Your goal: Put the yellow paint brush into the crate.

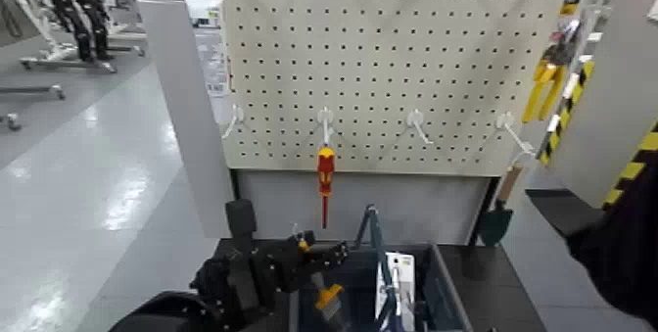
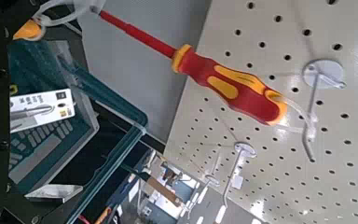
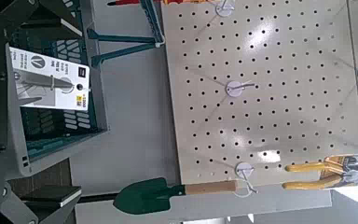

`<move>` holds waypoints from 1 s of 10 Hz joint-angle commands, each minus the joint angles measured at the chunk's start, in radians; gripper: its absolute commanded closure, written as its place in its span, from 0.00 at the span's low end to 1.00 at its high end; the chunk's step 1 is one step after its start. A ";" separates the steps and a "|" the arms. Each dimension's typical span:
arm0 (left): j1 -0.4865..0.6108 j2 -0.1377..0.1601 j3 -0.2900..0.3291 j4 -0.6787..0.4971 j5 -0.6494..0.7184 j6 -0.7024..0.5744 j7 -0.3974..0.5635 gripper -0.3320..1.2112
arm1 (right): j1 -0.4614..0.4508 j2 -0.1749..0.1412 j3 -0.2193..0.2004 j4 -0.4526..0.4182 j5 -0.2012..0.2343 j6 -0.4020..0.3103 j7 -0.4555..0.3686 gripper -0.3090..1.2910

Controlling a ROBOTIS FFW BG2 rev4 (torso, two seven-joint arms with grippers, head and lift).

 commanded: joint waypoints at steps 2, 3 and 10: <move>0.034 0.004 0.081 -0.106 -0.140 0.019 0.020 0.31 | 0.002 0.000 0.000 0.000 0.000 0.000 0.000 0.28; 0.046 0.006 0.106 -0.138 -0.177 0.022 0.029 0.31 | 0.002 0.000 0.000 0.000 0.000 0.002 0.000 0.28; 0.280 -0.048 0.261 -0.275 -0.544 -0.219 0.212 0.31 | 0.005 0.002 -0.011 -0.002 0.003 -0.008 0.000 0.28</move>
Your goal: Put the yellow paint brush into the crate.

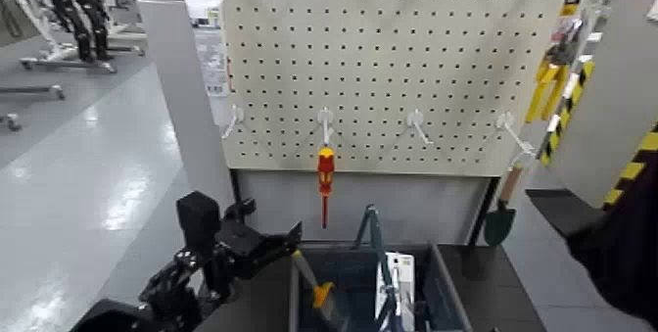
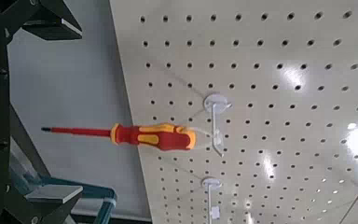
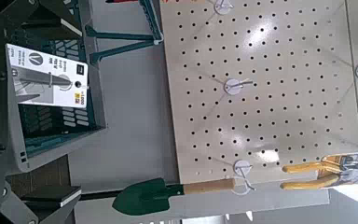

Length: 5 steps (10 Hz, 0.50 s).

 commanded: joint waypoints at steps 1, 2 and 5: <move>0.113 -0.037 0.064 -0.015 -0.061 -0.087 0.068 0.31 | 0.003 0.003 -0.009 0.001 0.009 -0.011 0.000 0.28; 0.147 -0.049 0.079 -0.018 -0.087 -0.109 0.086 0.30 | 0.003 0.003 -0.011 0.001 0.011 -0.013 0.000 0.28; 0.250 -0.054 0.089 -0.031 -0.122 -0.199 0.201 0.30 | 0.006 0.006 -0.017 0.001 0.025 -0.022 0.000 0.27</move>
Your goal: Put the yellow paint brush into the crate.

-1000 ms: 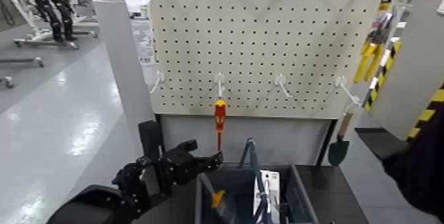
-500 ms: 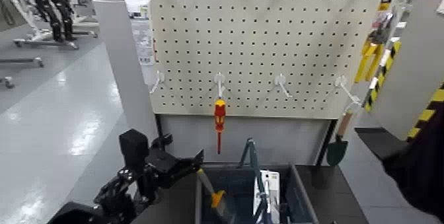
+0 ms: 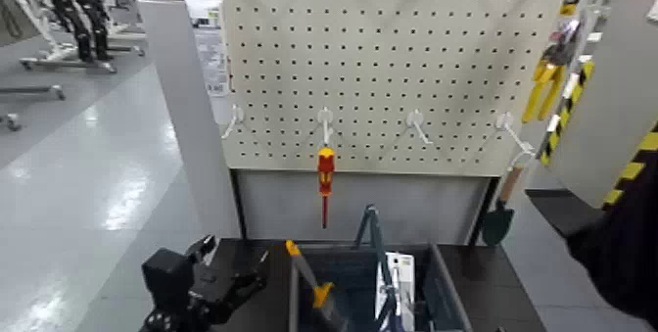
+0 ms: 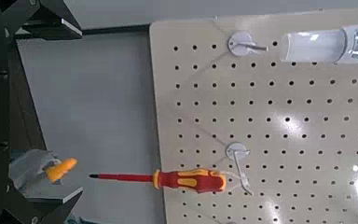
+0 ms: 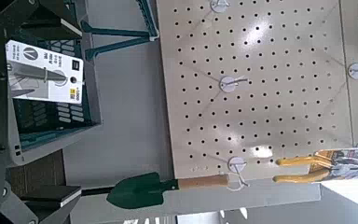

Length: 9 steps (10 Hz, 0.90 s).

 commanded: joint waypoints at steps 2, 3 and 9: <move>0.092 -0.008 -0.005 0.004 -0.016 -0.094 0.089 0.30 | 0.000 0.001 -0.003 -0.002 0.015 -0.008 0.000 0.27; 0.112 -0.010 -0.004 0.004 -0.024 -0.115 0.109 0.30 | -0.002 0.001 0.000 -0.002 0.016 -0.005 0.000 0.27; 0.187 -0.001 -0.004 -0.004 -0.113 -0.243 0.204 0.30 | 0.000 0.007 -0.008 -0.003 0.018 0.004 0.014 0.27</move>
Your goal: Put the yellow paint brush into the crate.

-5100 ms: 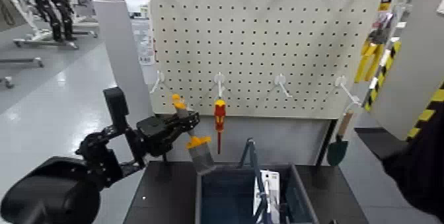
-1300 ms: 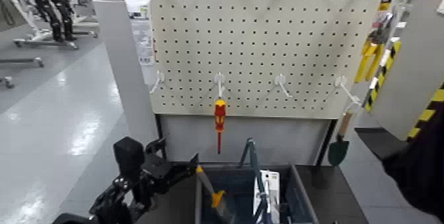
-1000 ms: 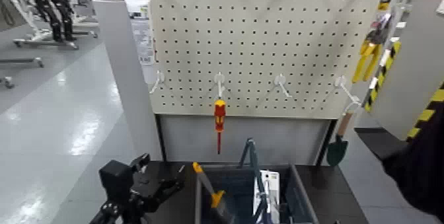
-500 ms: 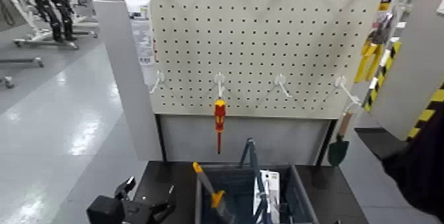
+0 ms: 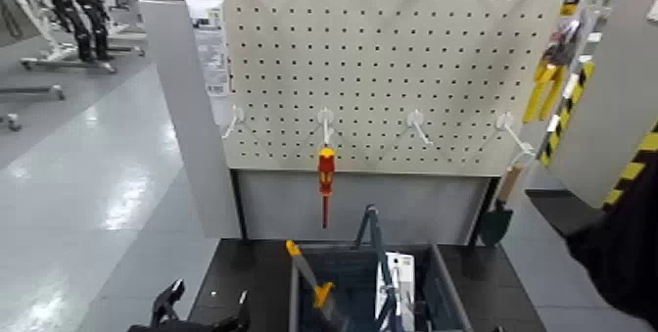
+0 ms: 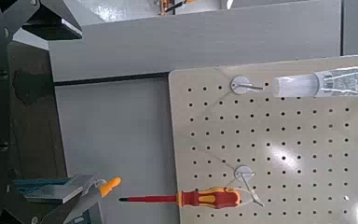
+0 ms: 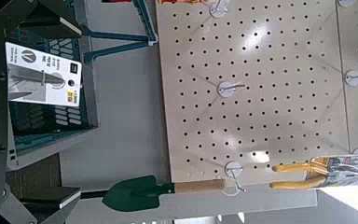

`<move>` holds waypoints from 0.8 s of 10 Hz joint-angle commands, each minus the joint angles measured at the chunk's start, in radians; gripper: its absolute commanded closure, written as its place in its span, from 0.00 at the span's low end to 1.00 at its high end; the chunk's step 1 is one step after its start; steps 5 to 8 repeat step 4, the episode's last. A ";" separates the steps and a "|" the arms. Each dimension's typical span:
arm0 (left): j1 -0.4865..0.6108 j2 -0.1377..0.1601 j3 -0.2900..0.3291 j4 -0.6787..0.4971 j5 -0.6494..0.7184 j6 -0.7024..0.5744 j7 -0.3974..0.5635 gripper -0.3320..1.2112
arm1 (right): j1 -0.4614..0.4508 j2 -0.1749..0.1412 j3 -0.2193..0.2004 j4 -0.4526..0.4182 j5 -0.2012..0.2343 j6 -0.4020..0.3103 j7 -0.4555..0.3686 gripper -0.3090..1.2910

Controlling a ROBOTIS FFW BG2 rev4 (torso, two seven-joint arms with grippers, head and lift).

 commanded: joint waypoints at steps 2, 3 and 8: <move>0.017 0.007 -0.004 -0.008 -0.032 -0.034 0.006 0.30 | 0.000 0.002 -0.004 -0.003 0.003 0.006 0.000 0.27; 0.015 0.008 -0.005 -0.008 -0.034 -0.035 0.006 0.30 | 0.000 0.003 -0.004 -0.003 0.005 0.007 0.000 0.27; 0.017 0.008 -0.005 -0.008 -0.032 -0.034 0.006 0.30 | 0.002 0.003 -0.006 -0.005 0.005 0.007 0.000 0.27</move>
